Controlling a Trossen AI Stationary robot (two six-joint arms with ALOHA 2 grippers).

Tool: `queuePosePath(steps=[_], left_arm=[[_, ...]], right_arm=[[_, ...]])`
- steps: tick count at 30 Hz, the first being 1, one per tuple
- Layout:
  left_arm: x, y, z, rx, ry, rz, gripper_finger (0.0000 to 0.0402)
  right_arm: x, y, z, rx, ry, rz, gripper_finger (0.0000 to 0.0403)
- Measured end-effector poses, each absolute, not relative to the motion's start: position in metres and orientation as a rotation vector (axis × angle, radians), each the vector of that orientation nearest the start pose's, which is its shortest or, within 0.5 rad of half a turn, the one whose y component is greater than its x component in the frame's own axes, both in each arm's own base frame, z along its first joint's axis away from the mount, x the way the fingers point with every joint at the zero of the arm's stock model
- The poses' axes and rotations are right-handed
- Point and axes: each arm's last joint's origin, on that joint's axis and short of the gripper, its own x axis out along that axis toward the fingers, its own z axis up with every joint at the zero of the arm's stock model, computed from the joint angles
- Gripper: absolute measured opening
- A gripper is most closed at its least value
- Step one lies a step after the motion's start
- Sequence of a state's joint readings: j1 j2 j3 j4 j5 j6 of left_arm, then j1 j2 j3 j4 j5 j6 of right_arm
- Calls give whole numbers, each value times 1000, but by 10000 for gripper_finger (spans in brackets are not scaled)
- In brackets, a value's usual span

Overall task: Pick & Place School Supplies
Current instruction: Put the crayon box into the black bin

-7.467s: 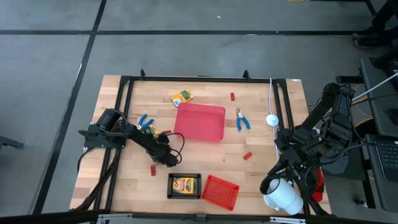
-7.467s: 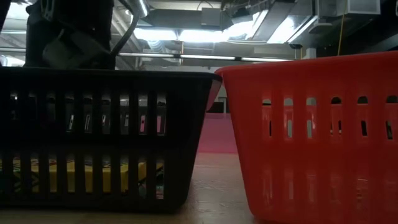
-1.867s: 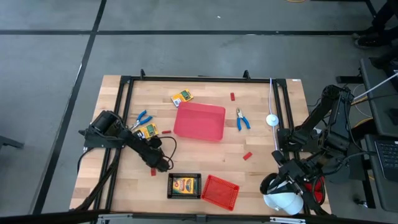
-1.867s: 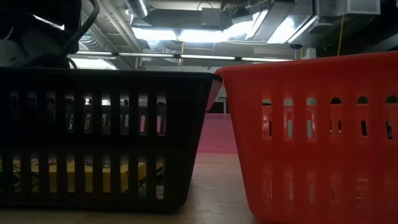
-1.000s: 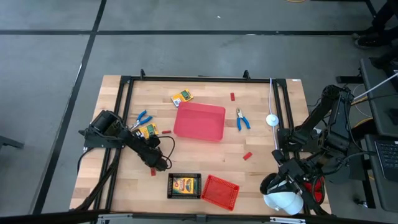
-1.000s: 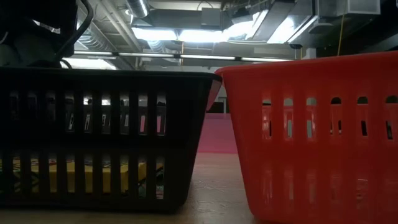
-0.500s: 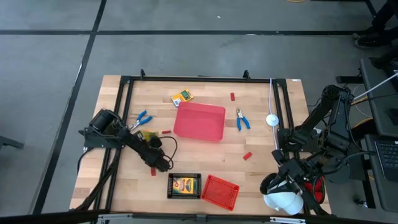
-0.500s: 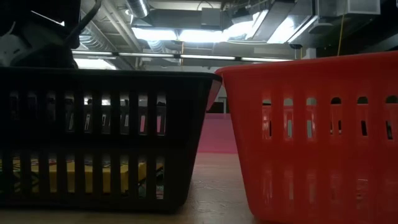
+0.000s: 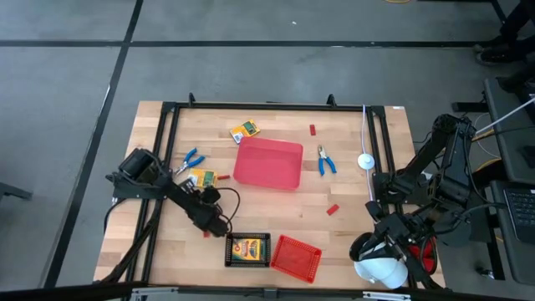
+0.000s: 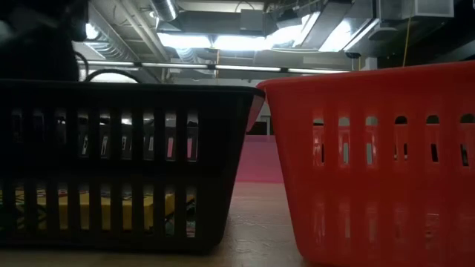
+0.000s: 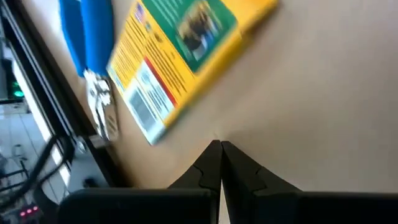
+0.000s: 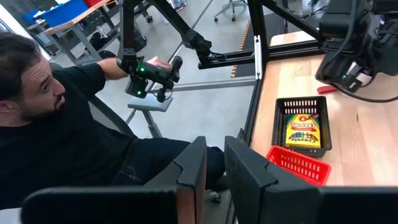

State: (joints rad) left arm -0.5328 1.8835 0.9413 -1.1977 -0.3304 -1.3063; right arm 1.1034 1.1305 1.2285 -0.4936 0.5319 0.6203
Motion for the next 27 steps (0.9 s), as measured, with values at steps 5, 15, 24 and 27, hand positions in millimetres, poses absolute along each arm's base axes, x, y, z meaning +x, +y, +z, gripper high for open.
queuePosePath(steps=[5,15,24,27], left_arm=[[220,-102,113,51,1493,1061,2],[233,-82,111,90,1501,1018,2],[234,-84,113,110,1490,1006,2],[233,-83,114,130,1491,1022,2]], right_arm=[[117,200,391,315,425,454,62],[118,200,392,324,418,457,62],[118,200,392,321,418,458,62],[118,200,392,316,417,459,62]])
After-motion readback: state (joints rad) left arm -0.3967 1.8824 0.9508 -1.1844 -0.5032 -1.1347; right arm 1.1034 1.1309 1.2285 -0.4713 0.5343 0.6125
